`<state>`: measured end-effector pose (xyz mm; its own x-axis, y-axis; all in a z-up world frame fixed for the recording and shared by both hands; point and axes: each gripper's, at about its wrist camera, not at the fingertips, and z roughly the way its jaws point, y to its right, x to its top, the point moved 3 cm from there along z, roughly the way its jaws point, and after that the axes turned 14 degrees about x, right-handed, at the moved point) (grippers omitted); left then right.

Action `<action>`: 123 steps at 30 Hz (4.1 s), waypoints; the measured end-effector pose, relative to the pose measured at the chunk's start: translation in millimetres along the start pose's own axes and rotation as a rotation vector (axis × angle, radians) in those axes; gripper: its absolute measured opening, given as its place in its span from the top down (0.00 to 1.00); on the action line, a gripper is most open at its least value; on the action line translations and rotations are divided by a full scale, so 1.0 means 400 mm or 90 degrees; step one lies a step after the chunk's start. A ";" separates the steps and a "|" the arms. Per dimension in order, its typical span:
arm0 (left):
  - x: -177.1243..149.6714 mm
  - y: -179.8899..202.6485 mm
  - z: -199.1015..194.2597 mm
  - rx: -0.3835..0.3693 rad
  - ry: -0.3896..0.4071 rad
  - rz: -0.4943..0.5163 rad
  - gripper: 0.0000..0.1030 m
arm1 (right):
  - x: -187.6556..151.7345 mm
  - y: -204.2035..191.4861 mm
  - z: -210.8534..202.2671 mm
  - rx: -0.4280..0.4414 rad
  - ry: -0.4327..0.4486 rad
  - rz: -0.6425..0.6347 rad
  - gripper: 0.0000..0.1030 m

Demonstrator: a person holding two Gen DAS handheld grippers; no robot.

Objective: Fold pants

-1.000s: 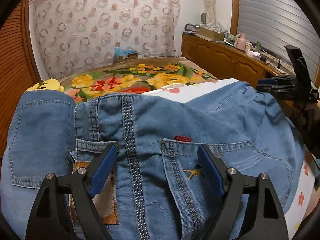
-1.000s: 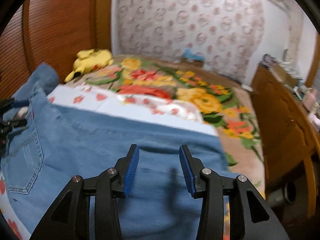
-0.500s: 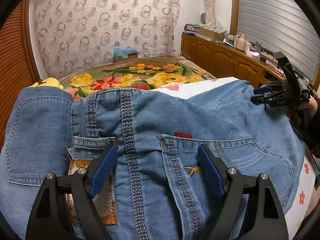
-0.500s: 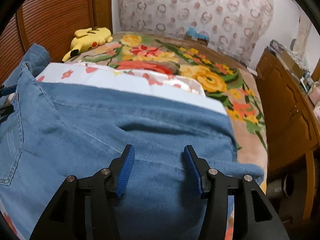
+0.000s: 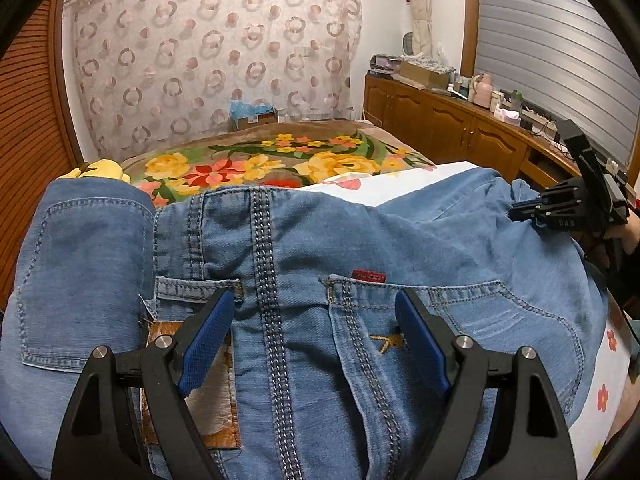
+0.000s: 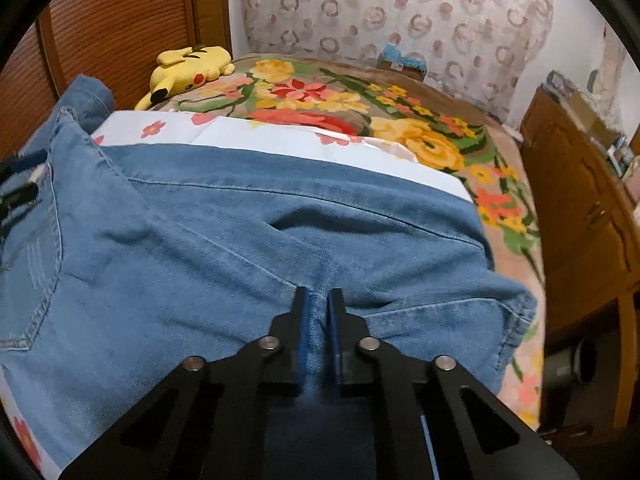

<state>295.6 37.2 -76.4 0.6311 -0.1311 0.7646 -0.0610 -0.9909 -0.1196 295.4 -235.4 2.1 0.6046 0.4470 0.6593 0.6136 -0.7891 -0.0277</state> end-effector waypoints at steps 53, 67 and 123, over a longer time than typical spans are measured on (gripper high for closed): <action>-0.153 -0.132 -0.134 0.078 -0.058 -0.034 0.89 | -0.161 -0.026 -0.167 0.061 0.132 0.052 0.62; -0.196 -0.122 -0.350 0.116 0.005 -0.023 0.93 | -0.254 -0.113 -0.222 0.085 0.162 0.057 0.62; 0.037 -0.128 0.007 0.091 -0.056 -0.002 0.34 | -0.136 -0.031 -0.036 0.066 0.136 0.069 0.41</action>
<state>310.1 86.0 -60.8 0.6966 -0.1190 0.7075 0.0476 -0.9763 -0.2111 247.4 -255.9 -22.4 0.5552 0.2542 0.7919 0.6063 -0.7755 -0.1762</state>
